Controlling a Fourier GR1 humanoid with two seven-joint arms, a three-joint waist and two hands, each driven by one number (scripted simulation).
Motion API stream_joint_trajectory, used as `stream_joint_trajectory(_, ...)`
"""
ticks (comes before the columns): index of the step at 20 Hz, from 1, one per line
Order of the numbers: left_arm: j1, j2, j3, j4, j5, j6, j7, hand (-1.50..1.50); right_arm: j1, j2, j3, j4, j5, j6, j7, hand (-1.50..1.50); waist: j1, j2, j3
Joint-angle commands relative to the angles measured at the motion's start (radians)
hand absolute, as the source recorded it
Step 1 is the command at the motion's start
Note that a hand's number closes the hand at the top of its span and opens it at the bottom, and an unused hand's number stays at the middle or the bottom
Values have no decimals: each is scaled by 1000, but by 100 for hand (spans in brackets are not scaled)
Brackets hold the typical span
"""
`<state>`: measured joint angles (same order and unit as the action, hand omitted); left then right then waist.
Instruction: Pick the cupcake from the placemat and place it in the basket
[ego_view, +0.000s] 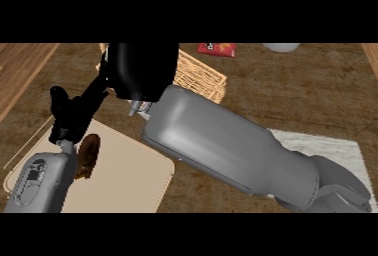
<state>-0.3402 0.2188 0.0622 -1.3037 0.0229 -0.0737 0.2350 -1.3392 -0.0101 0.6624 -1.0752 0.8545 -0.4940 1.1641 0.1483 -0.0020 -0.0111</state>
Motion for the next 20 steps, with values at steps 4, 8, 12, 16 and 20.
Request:
stream_joint_trajectory(4, -21, 4, 11, -9, 1, 12, 14, 0, -89, 10, 26, 152, -36, -79, 236, 150, -9, 14, 5)
stream_joint_trajectory(8, -5, 4, 15, -4, -6, 17, -16, 0, -134, 9, 63, 201, -60, -90, 248, 150, -17, 13, 5)
stream_joint_trajectory(12, -19, 12, 33, -6, 22, -3, -5, 0, -114, 9, 68, 231, -110, -140, 219, 150, -15, 18, 5)
stream_joint_trajectory(16, 21, -3, 16, 2, -3, 11, -41, 0, -68, 9, 92, 278, -102, -251, 171, 150, -22, 22, 6)
stream_joint_trajectory(20, 2, 28, 44, -9, 13, 7, 4, 0, -8, 9, 31, 345, -38, -348, 219, -150, -50, 11, 9)
